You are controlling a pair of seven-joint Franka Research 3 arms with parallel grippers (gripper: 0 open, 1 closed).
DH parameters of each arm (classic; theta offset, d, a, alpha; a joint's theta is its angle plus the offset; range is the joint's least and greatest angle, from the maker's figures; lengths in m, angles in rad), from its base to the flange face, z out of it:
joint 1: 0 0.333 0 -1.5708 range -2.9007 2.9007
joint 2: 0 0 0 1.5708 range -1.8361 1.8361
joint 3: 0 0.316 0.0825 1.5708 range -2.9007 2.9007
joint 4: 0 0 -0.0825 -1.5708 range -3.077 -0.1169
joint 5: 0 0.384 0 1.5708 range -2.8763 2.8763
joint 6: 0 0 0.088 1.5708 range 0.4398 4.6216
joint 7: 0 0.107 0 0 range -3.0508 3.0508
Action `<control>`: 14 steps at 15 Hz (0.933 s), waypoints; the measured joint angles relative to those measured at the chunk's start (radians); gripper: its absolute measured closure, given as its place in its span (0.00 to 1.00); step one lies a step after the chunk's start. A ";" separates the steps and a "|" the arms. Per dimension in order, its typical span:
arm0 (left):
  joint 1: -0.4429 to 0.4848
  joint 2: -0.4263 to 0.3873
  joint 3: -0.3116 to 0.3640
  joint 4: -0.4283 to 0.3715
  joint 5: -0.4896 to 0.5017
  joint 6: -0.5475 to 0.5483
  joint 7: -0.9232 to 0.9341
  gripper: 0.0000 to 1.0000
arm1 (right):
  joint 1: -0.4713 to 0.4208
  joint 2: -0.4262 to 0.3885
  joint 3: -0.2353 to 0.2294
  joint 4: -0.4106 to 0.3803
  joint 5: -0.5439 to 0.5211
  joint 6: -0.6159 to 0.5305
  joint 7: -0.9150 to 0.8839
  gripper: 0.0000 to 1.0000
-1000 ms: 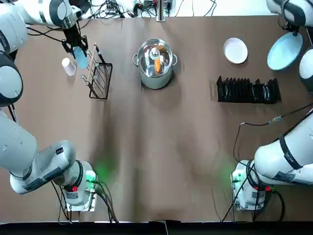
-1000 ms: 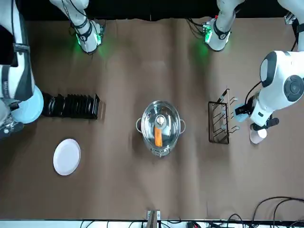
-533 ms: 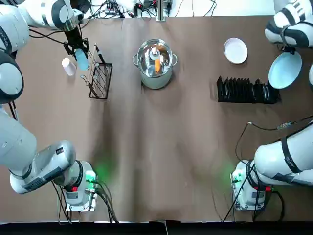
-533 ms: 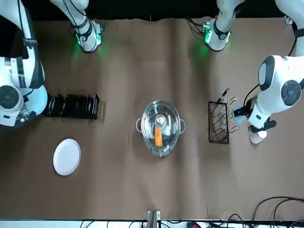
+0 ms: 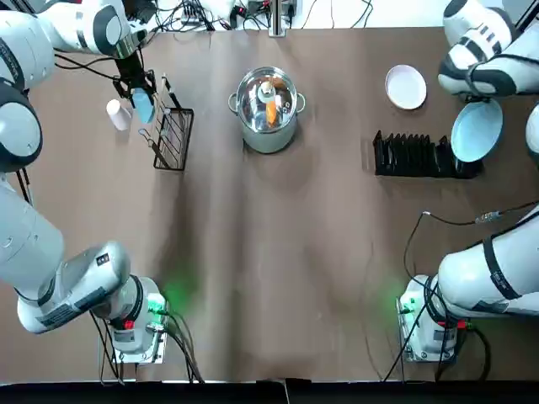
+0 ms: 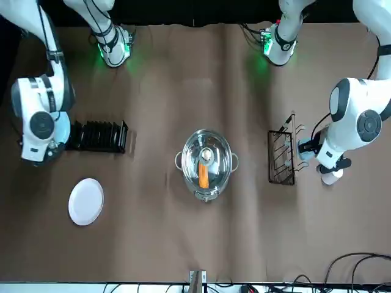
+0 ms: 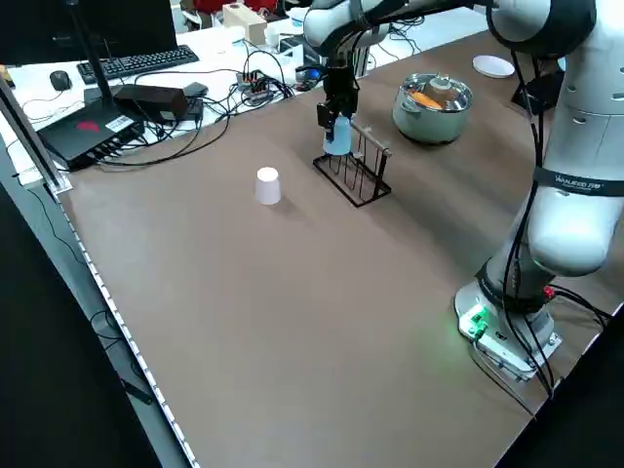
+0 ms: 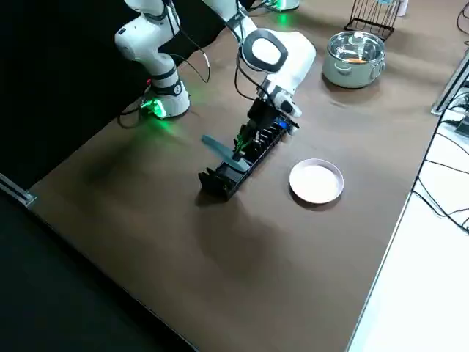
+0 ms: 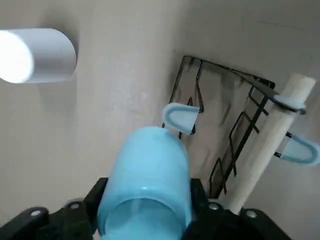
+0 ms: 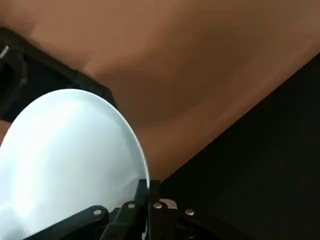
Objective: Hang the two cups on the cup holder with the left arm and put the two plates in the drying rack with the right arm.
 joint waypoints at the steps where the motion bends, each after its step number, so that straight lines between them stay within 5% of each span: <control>1: 0.000 0.001 0.000 0.000 0.001 0.002 0.000 0.22 | 0.008 0.004 0.001 -0.013 -0.009 0.000 0.027 0.97; 4: 0.000 0.001 0.000 0.002 0.002 0.007 -0.001 0.00 | 0.012 0.022 0.000 -0.025 -0.027 0.002 0.069 0.97; 11: 0.022 -0.002 0.004 0.083 0.006 0.013 0.008 0.00 | 0.029 0.066 0.001 -0.025 -0.043 0.017 0.147 0.97; 14: 0.102 0.018 0.012 0.134 0.027 0.023 0.166 0.00 | 0.052 0.088 0.001 -0.021 -0.044 0.021 0.194 0.97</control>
